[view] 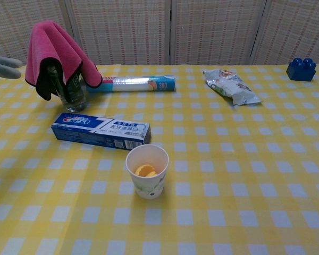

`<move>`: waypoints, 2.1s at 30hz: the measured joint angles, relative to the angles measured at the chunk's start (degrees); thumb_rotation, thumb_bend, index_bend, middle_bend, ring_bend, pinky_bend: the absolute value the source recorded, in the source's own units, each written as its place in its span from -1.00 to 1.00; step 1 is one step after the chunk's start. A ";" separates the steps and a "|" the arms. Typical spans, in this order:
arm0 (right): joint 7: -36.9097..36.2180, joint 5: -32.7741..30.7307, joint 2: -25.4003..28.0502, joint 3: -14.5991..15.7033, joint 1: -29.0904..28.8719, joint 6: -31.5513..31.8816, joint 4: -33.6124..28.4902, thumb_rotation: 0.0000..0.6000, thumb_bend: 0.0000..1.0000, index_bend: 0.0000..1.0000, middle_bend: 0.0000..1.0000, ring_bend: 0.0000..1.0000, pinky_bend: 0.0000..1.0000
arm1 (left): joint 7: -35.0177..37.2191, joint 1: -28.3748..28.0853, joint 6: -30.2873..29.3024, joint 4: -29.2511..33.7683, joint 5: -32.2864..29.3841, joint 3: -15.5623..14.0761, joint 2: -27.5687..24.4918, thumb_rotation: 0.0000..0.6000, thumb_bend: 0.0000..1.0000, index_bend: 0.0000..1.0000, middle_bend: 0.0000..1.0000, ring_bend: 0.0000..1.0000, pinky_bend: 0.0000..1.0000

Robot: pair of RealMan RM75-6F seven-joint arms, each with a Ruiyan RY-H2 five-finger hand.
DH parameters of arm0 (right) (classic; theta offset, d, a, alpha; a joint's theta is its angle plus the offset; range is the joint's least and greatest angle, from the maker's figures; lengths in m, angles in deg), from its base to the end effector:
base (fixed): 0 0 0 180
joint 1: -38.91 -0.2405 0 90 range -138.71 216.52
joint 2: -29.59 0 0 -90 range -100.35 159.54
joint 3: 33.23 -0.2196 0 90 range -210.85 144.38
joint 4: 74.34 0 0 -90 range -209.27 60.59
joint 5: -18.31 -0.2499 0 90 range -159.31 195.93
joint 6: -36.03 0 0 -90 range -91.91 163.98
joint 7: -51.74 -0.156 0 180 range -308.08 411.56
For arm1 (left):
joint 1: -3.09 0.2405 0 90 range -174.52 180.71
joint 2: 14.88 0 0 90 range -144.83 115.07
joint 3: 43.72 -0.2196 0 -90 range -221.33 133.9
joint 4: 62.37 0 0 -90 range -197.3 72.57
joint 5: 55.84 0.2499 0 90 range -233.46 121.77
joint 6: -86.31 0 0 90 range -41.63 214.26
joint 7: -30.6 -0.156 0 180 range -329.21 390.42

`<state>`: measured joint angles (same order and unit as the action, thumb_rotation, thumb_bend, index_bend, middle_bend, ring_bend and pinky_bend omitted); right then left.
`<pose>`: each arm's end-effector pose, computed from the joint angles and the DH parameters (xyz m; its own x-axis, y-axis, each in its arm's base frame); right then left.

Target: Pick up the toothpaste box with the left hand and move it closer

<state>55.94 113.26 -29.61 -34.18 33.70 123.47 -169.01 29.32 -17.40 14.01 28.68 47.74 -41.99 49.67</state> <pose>-0.2727 -0.1850 0.1186 0.5079 0.0247 0.8611 -0.8471 -0.1670 0.5044 -0.2155 0.2443 0.0537 0.5428 0.0761 0.8364 0.7321 -0.5310 -0.4268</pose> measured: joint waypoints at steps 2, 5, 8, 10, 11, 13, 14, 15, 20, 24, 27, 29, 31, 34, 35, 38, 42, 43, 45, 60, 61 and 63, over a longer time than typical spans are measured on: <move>0.05 -0.21 -0.04 0.02 0.03 -0.15 0.02 1.00 -0.37 -0.24 -0.38 -0.53 -0.41 | -0.16 -2.12 3.13 -0.12 -0.03 0.19 0.84 1.00 -0.44 -0.73 -0.81 -0.79 -0.81; 0.07 -0.47 0.08 -0.02 0.14 -0.12 0.02 1.00 -0.37 -0.24 -0.38 -0.53 -0.41 | -1.38 -4.96 7.71 0.10 -0.82 0.56 2.04 1.00 -0.44 -0.74 -0.79 -0.78 -0.81; -0.05 -0.64 0.28 -0.05 0.31 0.04 0.03 1.00 -0.36 -0.24 -0.38 -0.53 -0.41 | -3.75 -7.50 12.12 0.66 -2.93 1.21 3.22 1.00 -0.44 -0.77 -0.81 -0.78 -0.81; -0.24 -0.78 0.35 -0.06 0.43 0.15 0.10 1.00 -0.36 -0.24 -0.38 -0.53 -0.41 | -5.50 -8.93 14.36 0.93 -5.16 1.86 4.23 1.00 -0.44 -0.78 -0.82 -0.78 -0.81; -0.37 -0.87 0.37 -0.06 0.50 0.19 0.15 1.00 -0.36 -0.24 -0.38 -0.53 -0.41 | -6.15 -9.47 15.14 0.96 -6.18 2.15 4.73 1.00 -0.44 -0.79 -0.83 -0.78 -0.81; -0.63 -1.16 0.45 -0.05 0.64 0.22 0.31 1.00 -0.36 -0.24 -0.38 -0.53 -0.41 | -7.50 -10.68 16.94 0.84 -8.53 2.82 5.83 1.00 -0.44 -0.78 -0.83 -0.78 -0.81; -0.69 -1.29 0.52 -0.04 0.69 0.18 0.36 1.00 -0.36 -0.24 -0.38 -0.53 -0.41 | -8.09 -11.20 17.69 0.71 -9.49 3.10 6.28 1.00 -0.44 -0.78 -0.83 -0.78 -0.81; -0.76 -1.35 0.61 -0.03 0.73 0.15 0.38 1.00 -0.36 -0.24 -0.38 -0.53 -0.41 | -8.70 -11.72 18.46 0.54 -10.41 3.37 6.68 1.00 -0.44 -0.79 -0.83 -0.78 -0.81; -1.01 -1.33 0.83 -0.07 0.84 0.29 0.37 1.00 -0.36 -0.24 -0.38 -0.53 -0.41 | -12.31 -14.28 22.31 -0.33 -15.30 4.55 8.26 1.00 -0.44 -0.78 -0.83 -0.78 -0.81; -0.97 -1.49 0.97 -0.04 0.84 0.02 0.25 1.00 -0.36 -0.24 -0.38 -0.53 -0.41 | -15.36 -15.84 24.33 -0.85 -19.03 5.25 9.26 1.00 -0.44 -0.78 -0.83 -0.78 -0.81; -0.88 -1.56 1.07 -0.08 0.88 0.06 0.15 1.00 -0.36 -0.24 -0.38 -0.53 -0.41 | -17.88 -16.91 25.56 -1.32 -22.09 5.72 10.02 1.00 -0.44 -0.78 -0.83 -0.78 -0.81; -0.90 -1.64 1.11 -0.12 0.94 0.10 0.12 1.00 -0.36 -0.24 -0.38 -0.53 -0.41 | -19.91 -17.62 26.26 -1.75 -24.35 5.97 10.62 1.00 -0.44 -0.78 -0.83 -0.78 -0.81; -0.89 -1.71 1.13 -0.12 0.97 0.05 0.14 1.00 -0.36 -0.24 -0.38 -0.53 -0.41 | -22.03 -18.35 26.87 -2.26 -26.68 6.15 11.32 1.00 -0.44 -0.78 -0.83 -0.78 -0.81; -0.87 -1.86 1.10 -0.13 1.02 -0.01 0.23 1.00 -0.36 -0.24 -0.38 -0.53 -0.41 | -24.95 -19.39 27.61 -3.05 -30.08 6.32 12.38 1.00 -0.44 -0.76 -0.83 -0.78 -0.81; -0.88 -1.90 1.09 -0.13 1.02 -0.05 0.23 1.00 -0.36 -0.24 -0.38 -0.53 -0.41 | -25.62 -19.72 27.79 -3.30 -31.11 6.39 12.75 1.00 -0.44 -0.74 -0.83 -0.77 -0.81; -0.95 -1.92 1.09 -0.08 1.11 -0.04 0.28 1.00 -0.36 -0.24 -0.38 -0.53 -0.41 | -27.74 -20.95 28.20 -4.34 -34.34 6.55 14.10 1.00 -0.44 -0.70 -0.82 -0.77 -0.78; -1.09 -2.11 1.11 -0.08 1.24 -0.03 0.27 1.00 -0.36 -0.24 -0.38 -0.53 -0.41 | -30.75 -22.54 28.21 -5.90 -37.74 6.59 16.04 1.00 -0.39 -0.61 -0.73 -0.73 -0.68; -1.12 -2.07 1.09 -0.06 1.25 -0.02 0.31 1.00 -0.36 -0.24 -0.38 -0.53 -0.41 | -31.36 -22.96 28.19 -6.29 -38.75 6.61 16.56 1.00 -0.36 -0.58 -0.70 -0.72 -0.68; -1.22 -2.07 1.07 -0.02 1.31 -0.02 0.41 1.00 -0.36 -0.24 -0.38 -0.53 -0.41 | -32.04 -23.55 28.14 -6.73 -40.06 6.60 17.13 1.00 -0.30 -0.52 -0.64 -0.70 -0.68; -2.56 -2.65 0.89 -0.01 1.79 0.11 1.49 1.00 -0.36 -0.24 -0.38 -0.53 -0.41 | -38.12 -27.01 25.90 -8.70 -48.14 4.17 19.69 1.00 -0.19 -0.26 -0.21 -0.45 -0.65; -2.60 -2.62 0.88 -0.01 1.80 0.14 1.52 1.00 -0.36 -0.24 -0.38 -0.53 -0.41 | -38.25 -27.00 25.54 -8.49 -48.20 3.95 19.46 1.00 -0.19 -0.25 -0.20 -0.45 -0.65; -2.64 -2.59 0.86 -0.02 1.79 0.13 1.55 1.00 -0.36 -0.24 -0.38 -0.53 -0.41 | -38.45 -26.90 24.86 -7.89 -48.15 3.59 18.82 1.00 -0.19 -0.26 -0.19 -0.44 -0.65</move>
<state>53.29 110.66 -28.75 -34.20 35.49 123.59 -167.46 -9.14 -44.30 38.87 20.79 -0.42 -38.40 68.49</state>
